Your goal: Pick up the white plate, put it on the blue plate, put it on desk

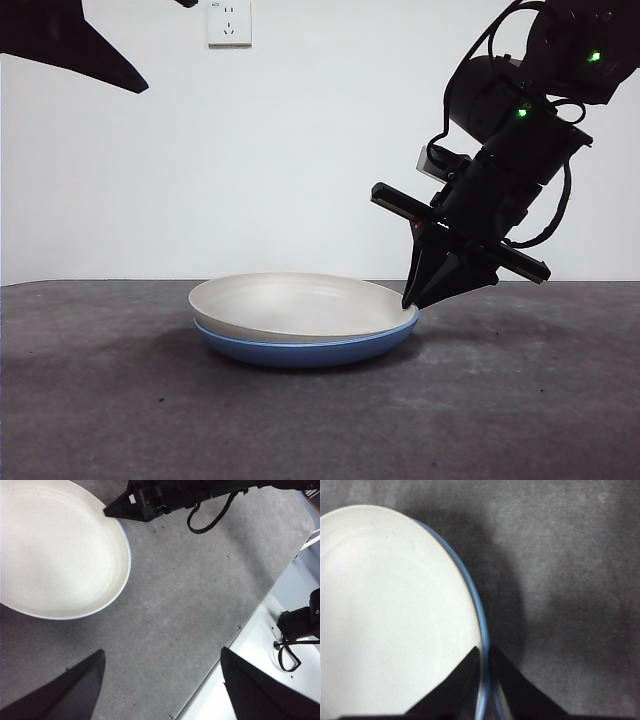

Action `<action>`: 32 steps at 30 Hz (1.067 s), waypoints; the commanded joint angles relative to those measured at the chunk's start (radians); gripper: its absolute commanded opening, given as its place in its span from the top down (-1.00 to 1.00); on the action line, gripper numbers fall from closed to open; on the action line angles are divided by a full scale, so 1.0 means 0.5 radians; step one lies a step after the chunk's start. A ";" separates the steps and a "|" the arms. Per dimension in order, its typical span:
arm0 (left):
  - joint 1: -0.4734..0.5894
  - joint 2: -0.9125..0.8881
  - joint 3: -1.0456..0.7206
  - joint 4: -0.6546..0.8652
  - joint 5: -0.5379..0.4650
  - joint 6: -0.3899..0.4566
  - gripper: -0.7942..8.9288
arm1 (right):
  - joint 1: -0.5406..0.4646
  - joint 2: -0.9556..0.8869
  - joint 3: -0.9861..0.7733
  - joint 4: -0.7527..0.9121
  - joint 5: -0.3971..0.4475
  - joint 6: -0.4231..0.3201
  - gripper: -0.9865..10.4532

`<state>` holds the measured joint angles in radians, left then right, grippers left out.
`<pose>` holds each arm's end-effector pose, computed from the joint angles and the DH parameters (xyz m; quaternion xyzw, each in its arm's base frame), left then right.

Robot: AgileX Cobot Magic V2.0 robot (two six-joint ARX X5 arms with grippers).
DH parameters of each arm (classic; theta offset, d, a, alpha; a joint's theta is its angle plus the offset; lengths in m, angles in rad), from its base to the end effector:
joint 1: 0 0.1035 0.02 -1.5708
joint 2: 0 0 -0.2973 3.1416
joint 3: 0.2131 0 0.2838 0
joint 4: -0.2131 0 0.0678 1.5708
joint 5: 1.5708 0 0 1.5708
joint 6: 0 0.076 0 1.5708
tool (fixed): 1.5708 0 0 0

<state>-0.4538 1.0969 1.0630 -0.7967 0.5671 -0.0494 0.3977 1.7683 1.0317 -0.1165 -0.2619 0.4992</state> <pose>0.2091 -0.1474 0.3212 -0.0426 0.4137 -0.4370 0.7975 0.3768 0.1796 0.1468 0.1856 0.4728 0.1837 0.8416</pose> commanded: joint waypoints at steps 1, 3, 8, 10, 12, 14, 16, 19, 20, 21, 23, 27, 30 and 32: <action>-0.010 0.014 0.023 0.010 0.005 0.021 0.07 | 0.011 0.033 0.048 0.009 -0.005 0.025 0.73; -0.010 0.014 0.023 0.008 0.005 0.021 0.07 | 0.012 0.033 0.048 -0.012 -0.005 0.026 0.55; -0.010 0.014 0.023 0.009 0.006 0.021 0.07 | 0.011 0.019 0.048 -0.057 -0.011 0.018 0.32; -0.010 0.014 0.023 0.008 0.005 0.021 0.07 | 0.011 -0.010 0.048 -0.085 -0.008 -0.013 0.32; -0.010 0.014 0.023 0.008 0.005 0.021 0.07 | 0.011 -0.069 0.048 -0.107 0.003 -0.062 0.32; -0.010 0.014 0.023 0.008 0.005 0.021 0.07 | 0.011 -0.149 0.048 -0.144 0.003 -0.111 0.32; -0.010 0.014 0.023 0.008 0.005 0.022 0.07 | 0.011 -0.245 0.048 -0.201 0.002 -0.175 0.32; -0.010 0.014 0.023 0.008 0.005 0.022 0.07 | 0.011 -0.417 0.048 -0.333 -0.002 -0.297 0.32; -0.010 0.014 0.023 0.008 0.005 0.022 0.07 | 0.012 -0.484 0.048 -0.391 -0.006 -0.344 0.33; -0.010 0.014 0.023 0.008 0.005 0.022 0.07 | 0.012 -0.551 0.048 -0.451 -0.014 -0.391 0.32; -0.010 0.014 0.023 0.008 0.005 0.022 0.07 | 0.012 -0.681 0.048 -0.568 -0.055 -0.480 0.33; -0.010 0.014 0.023 0.009 0.005 0.024 0.07 | 0.012 -0.945 0.048 -0.815 -0.122 -0.612 0.33; -0.010 0.014 0.023 0.009 0.005 0.024 0.07 | 0.012 -1.118 0.048 -0.999 -0.189 -0.686 0.33; -0.010 0.014 0.023 0.008 0.005 0.024 0.07 | 0.012 -1.219 0.048 -1.120 -0.237 -0.725 0.33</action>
<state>-0.4538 1.0969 1.0630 -0.7971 0.5671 -0.0494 0.3985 1.1610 1.0370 -0.6613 -0.3733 0.1802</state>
